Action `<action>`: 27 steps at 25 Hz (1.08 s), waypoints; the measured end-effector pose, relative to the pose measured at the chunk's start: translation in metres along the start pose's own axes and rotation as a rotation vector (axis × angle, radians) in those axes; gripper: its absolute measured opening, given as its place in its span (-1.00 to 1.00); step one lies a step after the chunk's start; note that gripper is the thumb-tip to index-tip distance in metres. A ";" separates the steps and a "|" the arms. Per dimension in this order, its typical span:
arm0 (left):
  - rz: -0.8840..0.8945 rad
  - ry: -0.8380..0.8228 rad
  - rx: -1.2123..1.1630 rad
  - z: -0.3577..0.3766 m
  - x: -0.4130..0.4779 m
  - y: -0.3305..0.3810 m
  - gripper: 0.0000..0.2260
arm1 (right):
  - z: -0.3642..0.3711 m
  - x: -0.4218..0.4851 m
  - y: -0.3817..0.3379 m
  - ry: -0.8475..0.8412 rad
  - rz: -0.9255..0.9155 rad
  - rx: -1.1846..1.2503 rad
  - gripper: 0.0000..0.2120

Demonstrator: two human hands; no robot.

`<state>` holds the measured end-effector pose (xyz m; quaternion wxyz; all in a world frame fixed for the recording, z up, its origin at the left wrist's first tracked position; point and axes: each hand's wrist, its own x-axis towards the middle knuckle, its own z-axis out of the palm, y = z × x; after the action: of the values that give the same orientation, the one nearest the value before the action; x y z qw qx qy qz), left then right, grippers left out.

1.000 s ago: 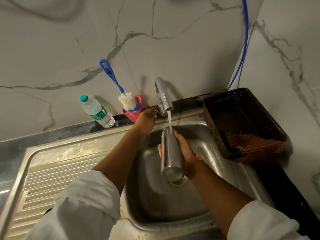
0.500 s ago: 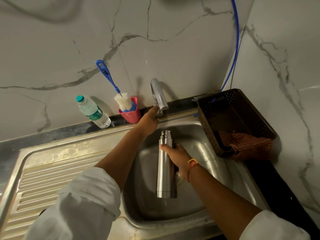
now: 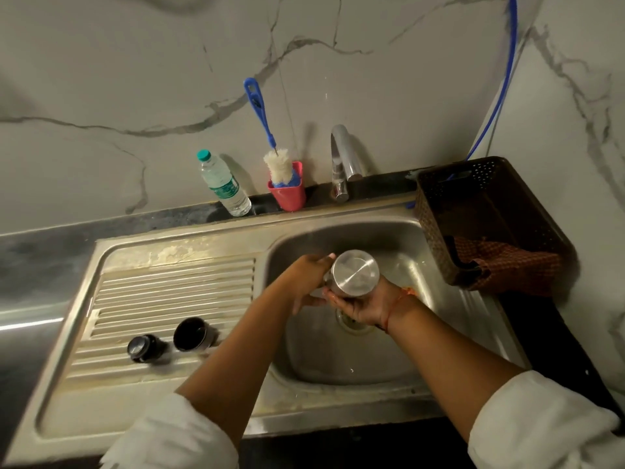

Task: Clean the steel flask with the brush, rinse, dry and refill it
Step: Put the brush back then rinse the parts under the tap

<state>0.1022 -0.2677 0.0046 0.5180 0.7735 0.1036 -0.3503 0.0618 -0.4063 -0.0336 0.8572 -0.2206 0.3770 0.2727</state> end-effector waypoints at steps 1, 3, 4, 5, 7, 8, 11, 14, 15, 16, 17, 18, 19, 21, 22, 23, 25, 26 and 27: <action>-0.015 0.007 -0.035 -0.001 -0.007 -0.003 -0.71 | 0.000 0.005 0.004 0.020 0.015 0.002 -0.43; -0.031 0.019 -0.103 -0.005 -0.019 -0.009 -0.73 | 0.001 0.011 0.011 0.046 0.043 0.013 -0.44; -0.028 0.029 -0.128 -0.008 -0.023 -0.014 -0.74 | 0.004 0.011 0.014 0.043 0.048 0.013 -0.49; -0.023 0.042 -0.159 -0.012 -0.027 -0.019 -0.75 | 0.007 0.012 0.018 0.021 0.050 -0.002 -0.55; -0.018 0.064 -0.223 -0.022 -0.031 -0.030 -0.73 | 0.013 0.009 0.023 -0.063 0.008 -0.110 -0.69; -0.014 0.079 -0.224 -0.029 -0.034 -0.036 -0.71 | 0.019 0.005 0.025 -0.073 -0.022 -0.206 -0.66; -0.019 0.120 -0.177 -0.049 -0.042 -0.058 -0.70 | 0.033 0.007 0.034 0.212 -0.246 -0.673 -0.66; 0.070 0.145 -0.076 -0.061 -0.052 -0.071 -0.74 | 0.045 0.011 0.043 0.300 -0.566 -1.001 -0.48; 0.115 0.142 -0.049 -0.066 -0.056 -0.073 -0.71 | 0.051 0.010 0.049 0.283 -0.643 -1.088 -0.43; 0.159 0.125 -0.037 -0.070 -0.059 -0.074 -0.67 | 0.061 0.005 0.055 0.253 -0.711 -1.171 -0.41; 0.208 0.103 -0.037 -0.074 -0.064 -0.074 -0.63 | 0.072 -0.002 0.060 0.224 -0.774 -1.240 -0.41; 0.257 0.103 -0.030 -0.081 -0.068 -0.075 -0.60 | 0.083 -0.007 0.066 0.202 -0.830 -1.295 -0.42; 0.307 0.122 -0.020 -0.089 -0.072 -0.074 -0.58 | 0.095 -0.012 0.071 0.176 -0.890 -1.331 -0.42; 0.417 0.219 0.038 -0.113 -0.078 -0.075 -0.55 | 0.120 -0.015 0.082 0.075 -1.006 -1.365 -0.39; 0.474 0.282 0.070 -0.128 -0.081 -0.076 -0.53 | 0.134 -0.015 0.088 0.029 -1.068 -1.379 -0.37; 0.526 0.341 0.082 -0.144 -0.086 -0.075 -0.53 | 0.150 -0.013 0.095 -0.003 -1.120 -1.398 -0.36; 0.600 0.438 0.087 -0.181 -0.093 -0.078 -0.54 | 0.184 -0.002 0.109 -0.044 -1.165 -1.449 -0.34; 0.613 0.476 0.099 -0.200 -0.096 -0.079 -0.53 | 0.202 0.006 0.116 -0.061 -1.177 -1.479 -0.33; 0.614 0.509 0.117 -0.218 -0.098 -0.082 -0.54 | 0.217 0.015 0.123 -0.072 -1.193 -1.509 -0.32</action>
<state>0.0828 -0.0211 0.0561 0.5114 0.8587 -0.0276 0.0182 0.1069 -0.1820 0.0678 0.4982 -0.8609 -0.0985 -0.0310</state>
